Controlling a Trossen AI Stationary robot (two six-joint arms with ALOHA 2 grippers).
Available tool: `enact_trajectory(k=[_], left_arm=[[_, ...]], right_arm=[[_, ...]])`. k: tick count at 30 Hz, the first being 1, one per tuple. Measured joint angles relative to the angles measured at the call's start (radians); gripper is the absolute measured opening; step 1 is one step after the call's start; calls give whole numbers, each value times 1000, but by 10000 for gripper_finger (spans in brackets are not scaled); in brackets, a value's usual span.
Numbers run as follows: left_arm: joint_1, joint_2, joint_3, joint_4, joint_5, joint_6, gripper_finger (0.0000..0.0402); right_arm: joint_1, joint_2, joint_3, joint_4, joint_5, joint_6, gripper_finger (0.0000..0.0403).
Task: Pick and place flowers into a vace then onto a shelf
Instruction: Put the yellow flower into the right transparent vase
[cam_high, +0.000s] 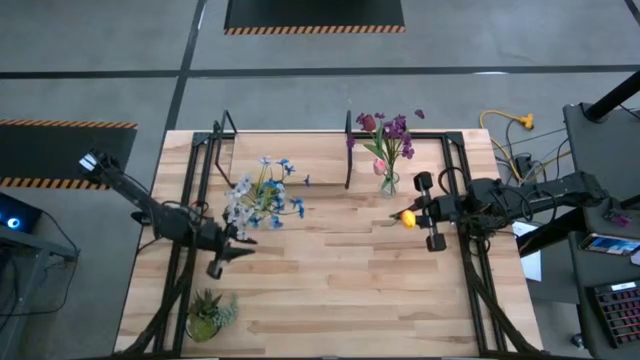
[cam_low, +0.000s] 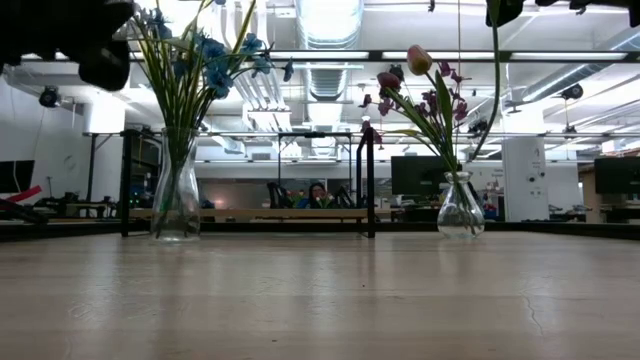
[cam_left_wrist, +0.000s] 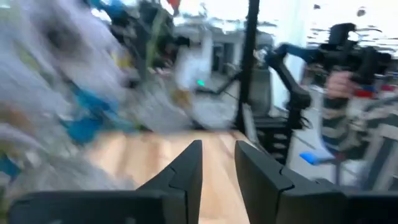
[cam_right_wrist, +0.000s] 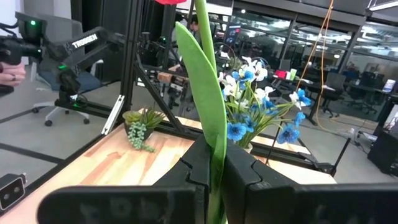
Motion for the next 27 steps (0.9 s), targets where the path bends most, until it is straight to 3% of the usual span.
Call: enact_trajectory(k=[7, 13, 18, 27], left_arm=[[99, -95, -52, 11, 37, 39, 58], [231, -140, -86, 9, 167, 32, 38], [311, -166, -86, -85, 208, -2, 25], [337, -278, -87, -203, 258, -1, 21]], right_arm=[[0, -34, 0, -14, 0, 3, 12], [0, -68, 0, -32, 0, 3, 12], [0, -100, 0, -39, 1, 3, 12], [-5, -130, 0, -25, 137, -25, 12]])
